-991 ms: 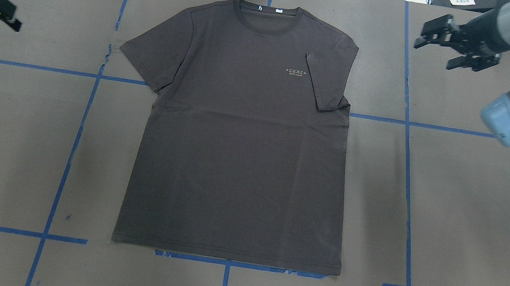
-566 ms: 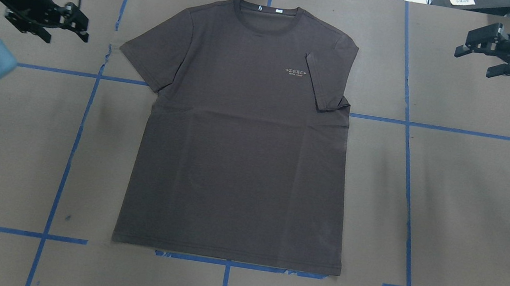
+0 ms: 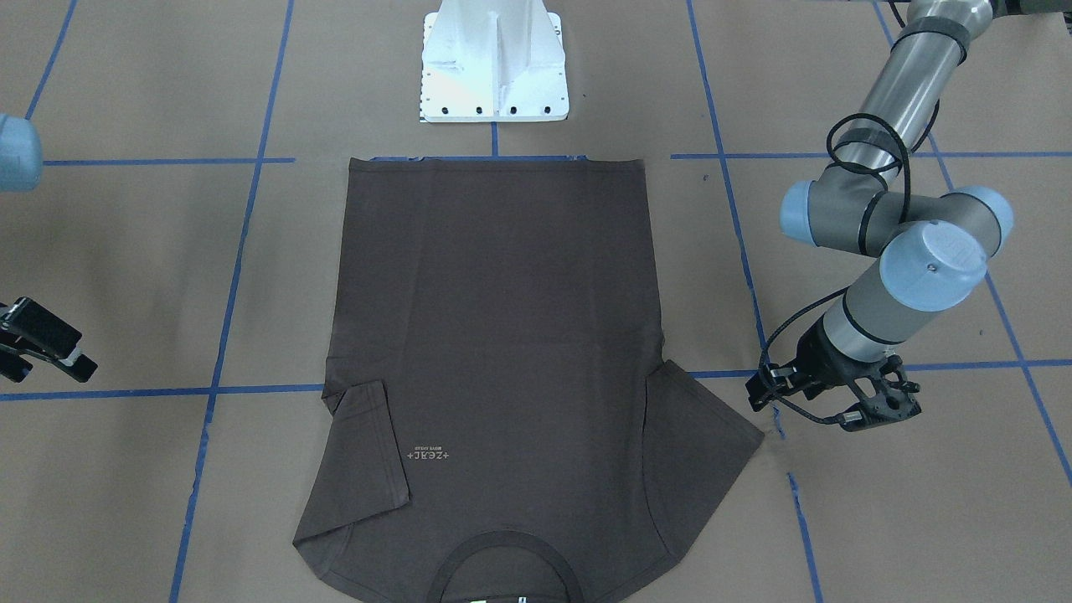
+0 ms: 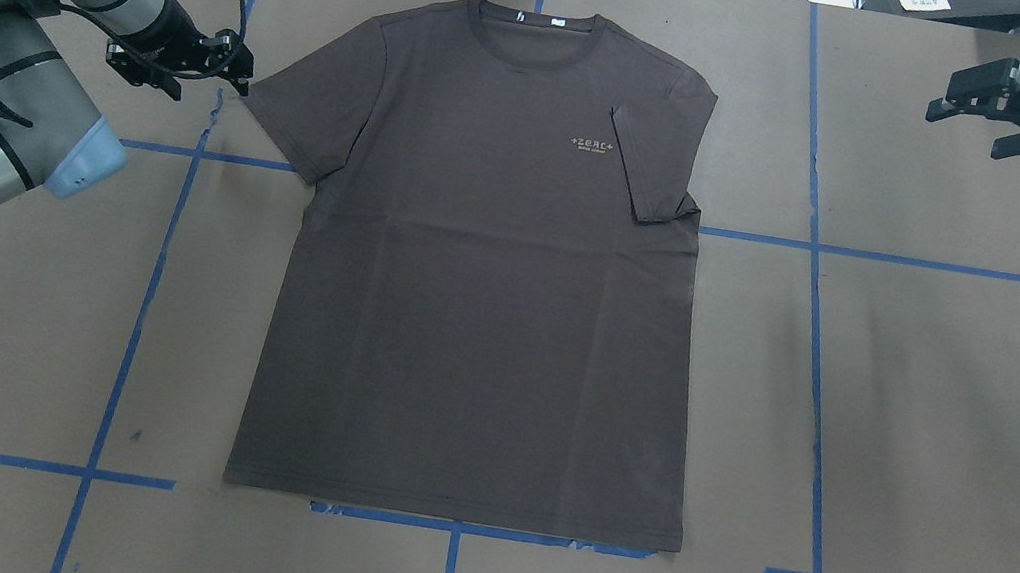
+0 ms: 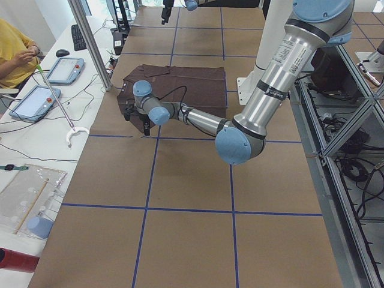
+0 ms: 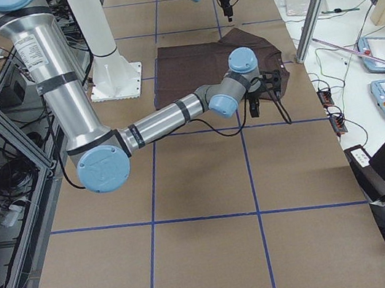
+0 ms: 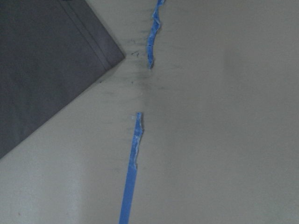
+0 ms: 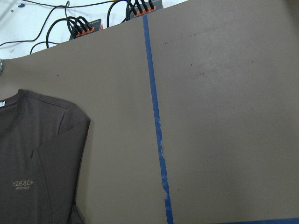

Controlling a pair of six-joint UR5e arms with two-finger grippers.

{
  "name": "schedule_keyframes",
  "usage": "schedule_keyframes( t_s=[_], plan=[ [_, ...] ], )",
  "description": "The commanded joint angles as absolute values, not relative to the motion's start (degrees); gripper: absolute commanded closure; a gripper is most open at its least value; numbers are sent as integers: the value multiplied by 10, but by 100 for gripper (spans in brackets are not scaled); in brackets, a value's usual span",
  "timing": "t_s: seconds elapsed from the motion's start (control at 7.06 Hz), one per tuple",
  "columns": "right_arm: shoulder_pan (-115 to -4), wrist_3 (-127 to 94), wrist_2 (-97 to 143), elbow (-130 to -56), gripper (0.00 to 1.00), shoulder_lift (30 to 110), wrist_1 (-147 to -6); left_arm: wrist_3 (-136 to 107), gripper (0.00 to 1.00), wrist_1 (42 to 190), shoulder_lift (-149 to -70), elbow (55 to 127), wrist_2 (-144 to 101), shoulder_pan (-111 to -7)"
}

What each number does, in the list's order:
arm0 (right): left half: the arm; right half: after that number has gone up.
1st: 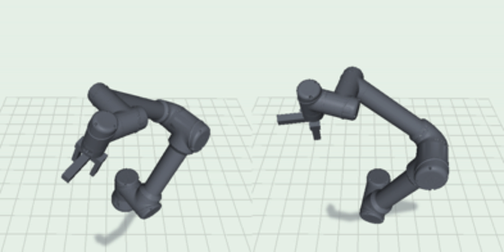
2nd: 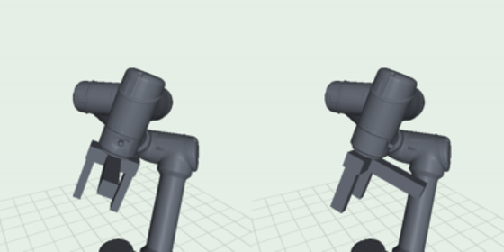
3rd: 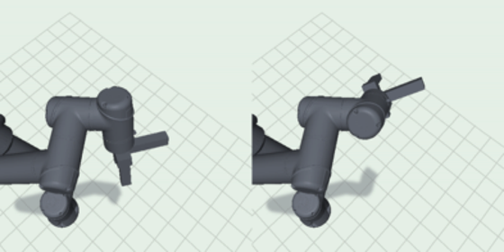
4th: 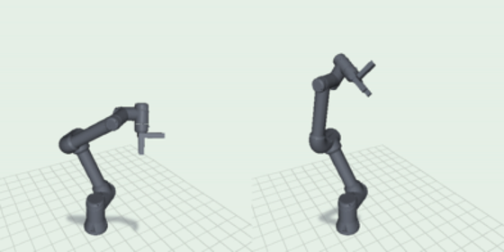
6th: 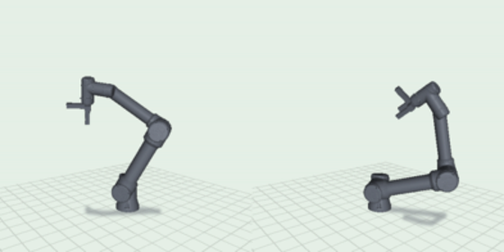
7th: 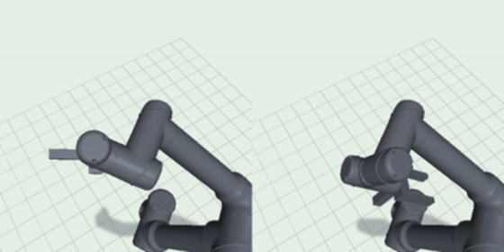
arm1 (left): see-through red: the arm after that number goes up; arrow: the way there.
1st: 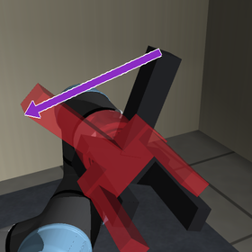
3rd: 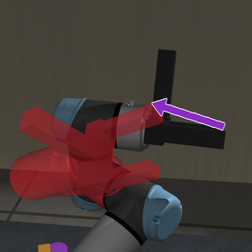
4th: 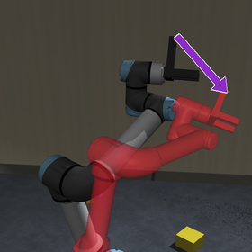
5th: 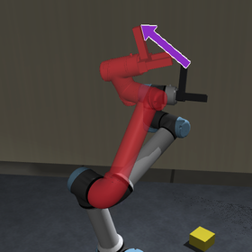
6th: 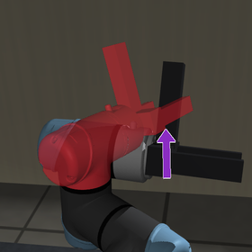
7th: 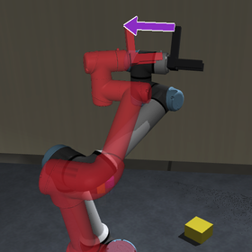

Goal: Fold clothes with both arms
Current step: 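Grasp the sleeve nearest the left gripper and fold it onto the shirt body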

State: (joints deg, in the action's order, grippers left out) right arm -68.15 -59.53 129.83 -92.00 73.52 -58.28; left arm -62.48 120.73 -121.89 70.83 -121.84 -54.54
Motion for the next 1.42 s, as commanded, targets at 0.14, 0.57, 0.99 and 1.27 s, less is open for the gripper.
schedule_keyframes(
  t_s=[0.14, 0.57, 0.99, 1.27],
  plan=[
    [-680, -569, 1282, -914, 0, 737, -583, -628, 26, 1249, -1262, 641, -1196, -533],
    [-680, -531, 1282, -898, 0, 730, -588, -627, 36, 1250, -1262, 638, -1171, -530],
    [-680, -531, 1284, -896, 0, 730, -589, -627, 36, 1276, -1262, 621, -1156, -518],
    [-680, -531, 1284, -896, 0, 736, -586, -626, 41, 1287, -1262, 607, -1155, -517]
  ],
)
